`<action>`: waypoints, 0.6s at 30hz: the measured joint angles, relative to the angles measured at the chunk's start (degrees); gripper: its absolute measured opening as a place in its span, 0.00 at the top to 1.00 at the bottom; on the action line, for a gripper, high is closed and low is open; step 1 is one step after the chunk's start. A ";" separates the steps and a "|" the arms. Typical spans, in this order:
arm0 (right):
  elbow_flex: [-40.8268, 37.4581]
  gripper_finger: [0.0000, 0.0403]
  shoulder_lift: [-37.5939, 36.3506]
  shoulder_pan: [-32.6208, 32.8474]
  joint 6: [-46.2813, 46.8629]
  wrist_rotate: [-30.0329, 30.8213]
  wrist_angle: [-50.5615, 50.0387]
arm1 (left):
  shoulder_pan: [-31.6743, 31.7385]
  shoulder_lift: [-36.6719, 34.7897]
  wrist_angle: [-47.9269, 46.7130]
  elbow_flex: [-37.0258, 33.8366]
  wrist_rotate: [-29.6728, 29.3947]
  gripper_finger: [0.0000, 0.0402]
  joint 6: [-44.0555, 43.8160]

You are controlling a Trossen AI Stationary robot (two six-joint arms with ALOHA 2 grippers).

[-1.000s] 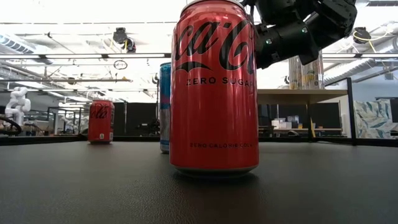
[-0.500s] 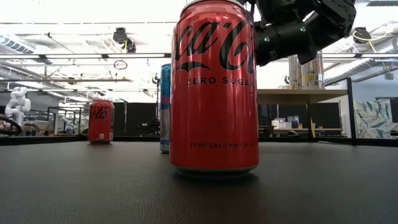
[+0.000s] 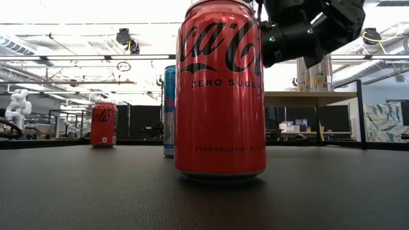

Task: Place canned beverage on shelf
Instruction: Put the left blue soda can on the shelf

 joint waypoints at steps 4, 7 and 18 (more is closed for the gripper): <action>1.51 0.12 2.67 -0.04 -0.55 0.17 0.53 | 0.00 0.02 0.05 0.00 0.00 0.08 0.00; 2.98 0.12 3.88 -0.04 -1.48 0.12 0.19 | 0.01 0.02 0.02 0.00 0.00 0.08 0.00; 7.28 0.13 6.81 -0.04 -1.31 0.47 -6.71 | -0.01 0.02 -0.10 0.00 0.00 0.08 0.00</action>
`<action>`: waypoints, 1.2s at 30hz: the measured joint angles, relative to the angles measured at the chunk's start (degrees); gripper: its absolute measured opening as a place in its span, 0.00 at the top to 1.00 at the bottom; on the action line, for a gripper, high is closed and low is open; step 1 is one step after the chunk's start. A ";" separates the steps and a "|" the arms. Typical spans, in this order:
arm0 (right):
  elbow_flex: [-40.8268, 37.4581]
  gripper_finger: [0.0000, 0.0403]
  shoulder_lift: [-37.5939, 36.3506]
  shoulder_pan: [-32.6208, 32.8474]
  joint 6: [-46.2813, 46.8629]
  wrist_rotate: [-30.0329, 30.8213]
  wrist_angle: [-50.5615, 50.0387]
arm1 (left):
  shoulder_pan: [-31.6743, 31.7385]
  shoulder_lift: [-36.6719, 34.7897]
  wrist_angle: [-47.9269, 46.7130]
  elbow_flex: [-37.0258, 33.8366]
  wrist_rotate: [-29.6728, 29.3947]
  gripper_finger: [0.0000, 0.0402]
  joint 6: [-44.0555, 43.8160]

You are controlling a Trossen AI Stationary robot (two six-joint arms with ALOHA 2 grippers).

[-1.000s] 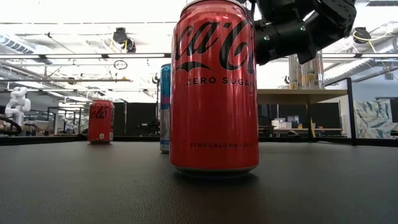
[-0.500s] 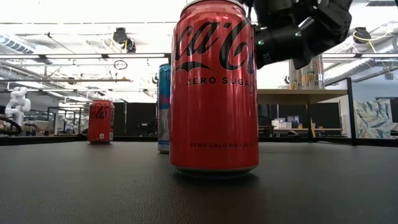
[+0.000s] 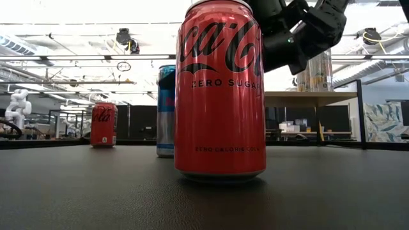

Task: Place canned beverage on shelf
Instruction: Put the left blue soda can on the shelf

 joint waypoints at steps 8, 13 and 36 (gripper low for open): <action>0.00 0.25 -0.02 0.00 1.63 2.23 -0.38 | 0.02 0.00 -0.02 0.00 0.00 0.08 0.01; 0.00 0.43 -0.09 0.00 1.95 2.25 -0.38 | 0.01 0.00 -0.04 0.00 0.00 0.08 0.00; 12.07 0.53 -9.19 0.48 1.61 2.75 -28.30 | 0.00 0.00 -1.55 -0.02 0.00 0.08 -0.09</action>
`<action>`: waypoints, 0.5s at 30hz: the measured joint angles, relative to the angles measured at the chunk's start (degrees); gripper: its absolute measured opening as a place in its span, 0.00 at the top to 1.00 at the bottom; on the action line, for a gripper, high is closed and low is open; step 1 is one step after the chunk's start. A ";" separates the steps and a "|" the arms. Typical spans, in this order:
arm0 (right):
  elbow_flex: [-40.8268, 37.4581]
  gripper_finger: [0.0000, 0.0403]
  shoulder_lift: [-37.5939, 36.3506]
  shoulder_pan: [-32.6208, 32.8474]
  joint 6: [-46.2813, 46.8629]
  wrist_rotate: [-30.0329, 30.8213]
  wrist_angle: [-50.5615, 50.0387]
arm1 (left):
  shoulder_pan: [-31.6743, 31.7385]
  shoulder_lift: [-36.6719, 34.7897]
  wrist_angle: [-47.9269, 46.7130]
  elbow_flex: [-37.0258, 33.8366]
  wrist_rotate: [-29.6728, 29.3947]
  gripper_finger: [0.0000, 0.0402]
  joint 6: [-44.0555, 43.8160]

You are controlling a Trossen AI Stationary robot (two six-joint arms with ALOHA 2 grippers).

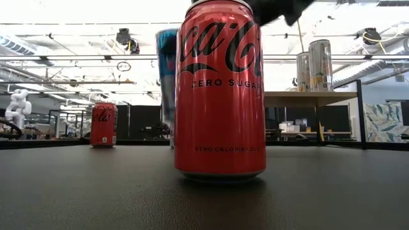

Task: Place canned beverage on shelf
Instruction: Put the left blue soda can on the shelf

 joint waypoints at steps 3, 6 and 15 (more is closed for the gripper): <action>2.55 0.53 -3.25 -0.46 -1.86 0.19 -5.26 | 0.01 0.00 0.06 -0.02 0.00 0.08 -0.04; 3.36 0.53 -7.45 -1.25 -3.94 1.82 -8.53 | -0.07 0.00 0.09 -0.02 0.00 0.08 -0.09; 3.54 0.53 -19.78 -7.90 -8.25 7.74 -11.94 | -0.11 0.00 0.07 -0.02 0.00 0.08 -0.55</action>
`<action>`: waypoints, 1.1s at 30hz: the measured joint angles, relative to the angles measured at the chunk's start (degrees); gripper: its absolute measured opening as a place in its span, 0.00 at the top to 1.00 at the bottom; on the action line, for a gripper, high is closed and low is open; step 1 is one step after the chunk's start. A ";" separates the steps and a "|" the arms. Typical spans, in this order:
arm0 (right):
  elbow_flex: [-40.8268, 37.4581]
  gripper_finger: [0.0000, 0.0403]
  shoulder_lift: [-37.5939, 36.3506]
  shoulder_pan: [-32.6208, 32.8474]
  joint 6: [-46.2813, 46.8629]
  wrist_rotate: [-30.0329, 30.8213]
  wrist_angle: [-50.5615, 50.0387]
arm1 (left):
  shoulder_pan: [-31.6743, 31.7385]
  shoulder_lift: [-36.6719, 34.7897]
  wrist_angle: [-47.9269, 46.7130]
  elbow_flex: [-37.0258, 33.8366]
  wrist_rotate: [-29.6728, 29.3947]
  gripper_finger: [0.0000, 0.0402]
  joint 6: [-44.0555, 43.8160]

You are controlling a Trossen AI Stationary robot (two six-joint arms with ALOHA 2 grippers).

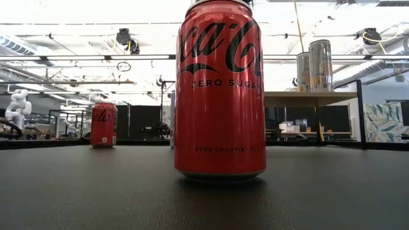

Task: Place canned beverage on shelf
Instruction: Put the left blue soda can on the shelf

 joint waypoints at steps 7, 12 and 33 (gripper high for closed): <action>0.00 0.52 -6.46 -8.89 -0.03 -0.17 -2.59 | 0.00 0.00 0.01 0.00 0.00 0.08 -0.87; 0.00 0.52 -10.32 -14.66 0.48 -0.28 -6.32 | 0.00 0.00 -0.02 0.00 0.00 0.08 -0.85; 9.46 0.51 -12.15 -39.31 11.24 -9.50 -27.71 | 0.00 0.00 -0.06 0.00 0.00 0.08 -0.80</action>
